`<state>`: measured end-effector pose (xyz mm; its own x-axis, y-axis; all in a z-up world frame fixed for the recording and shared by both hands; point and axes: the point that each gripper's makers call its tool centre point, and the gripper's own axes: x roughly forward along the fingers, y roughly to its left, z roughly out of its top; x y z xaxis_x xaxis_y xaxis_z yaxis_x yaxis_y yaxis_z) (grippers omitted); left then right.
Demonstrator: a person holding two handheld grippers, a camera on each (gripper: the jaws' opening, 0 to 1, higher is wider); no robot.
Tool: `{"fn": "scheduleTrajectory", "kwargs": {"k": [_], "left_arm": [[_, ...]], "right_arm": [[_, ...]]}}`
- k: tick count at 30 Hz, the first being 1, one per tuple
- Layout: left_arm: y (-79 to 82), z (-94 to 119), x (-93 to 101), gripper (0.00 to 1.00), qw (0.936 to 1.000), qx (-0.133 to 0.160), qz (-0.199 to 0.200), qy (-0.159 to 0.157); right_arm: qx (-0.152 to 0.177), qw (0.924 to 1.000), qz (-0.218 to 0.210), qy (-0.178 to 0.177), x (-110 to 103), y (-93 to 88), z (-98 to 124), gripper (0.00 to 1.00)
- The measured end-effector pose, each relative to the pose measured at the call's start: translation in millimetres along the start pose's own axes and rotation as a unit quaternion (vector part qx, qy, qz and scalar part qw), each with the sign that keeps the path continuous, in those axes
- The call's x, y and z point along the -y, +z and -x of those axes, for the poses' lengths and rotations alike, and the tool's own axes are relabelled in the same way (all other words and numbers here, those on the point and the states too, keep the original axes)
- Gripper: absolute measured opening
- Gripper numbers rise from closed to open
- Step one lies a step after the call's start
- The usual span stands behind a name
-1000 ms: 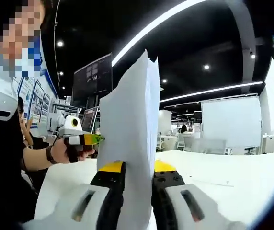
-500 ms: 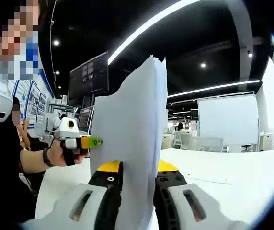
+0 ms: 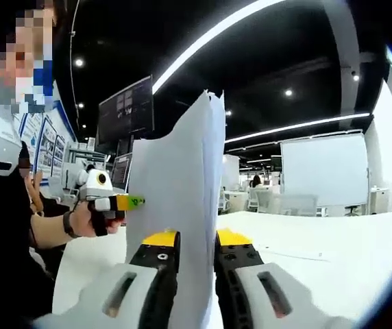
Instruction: Organize the stack of printing papers by aligning and flattening the scattered papers on the table
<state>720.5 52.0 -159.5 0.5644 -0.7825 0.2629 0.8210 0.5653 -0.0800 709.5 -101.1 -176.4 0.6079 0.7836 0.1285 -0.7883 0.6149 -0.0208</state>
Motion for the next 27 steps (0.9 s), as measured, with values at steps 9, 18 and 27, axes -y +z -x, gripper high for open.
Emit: {"fn": "scheduleTrajectory", "kwargs": {"k": [9,18,27], "left_arm": [[-6.2,-6,1.6,0.15,1.0000,-0.004,0.002,0.009],[-7.7,-6,2.9,0.16,0.9999,-0.010,0.002,0.008],[-13.2,-2,2.9,0.19,0.9998,-0.019,-0.004,0.003]], "right_arm": [[0.007,1.0000,0.003,-0.005,0,4.7,4,0.10],[0.008,1.0000,0.005,0.002,-2,5.4,-1,0.07],[0.010,0.9999,0.005,0.004,-3,5.8,-1,0.06]]}}
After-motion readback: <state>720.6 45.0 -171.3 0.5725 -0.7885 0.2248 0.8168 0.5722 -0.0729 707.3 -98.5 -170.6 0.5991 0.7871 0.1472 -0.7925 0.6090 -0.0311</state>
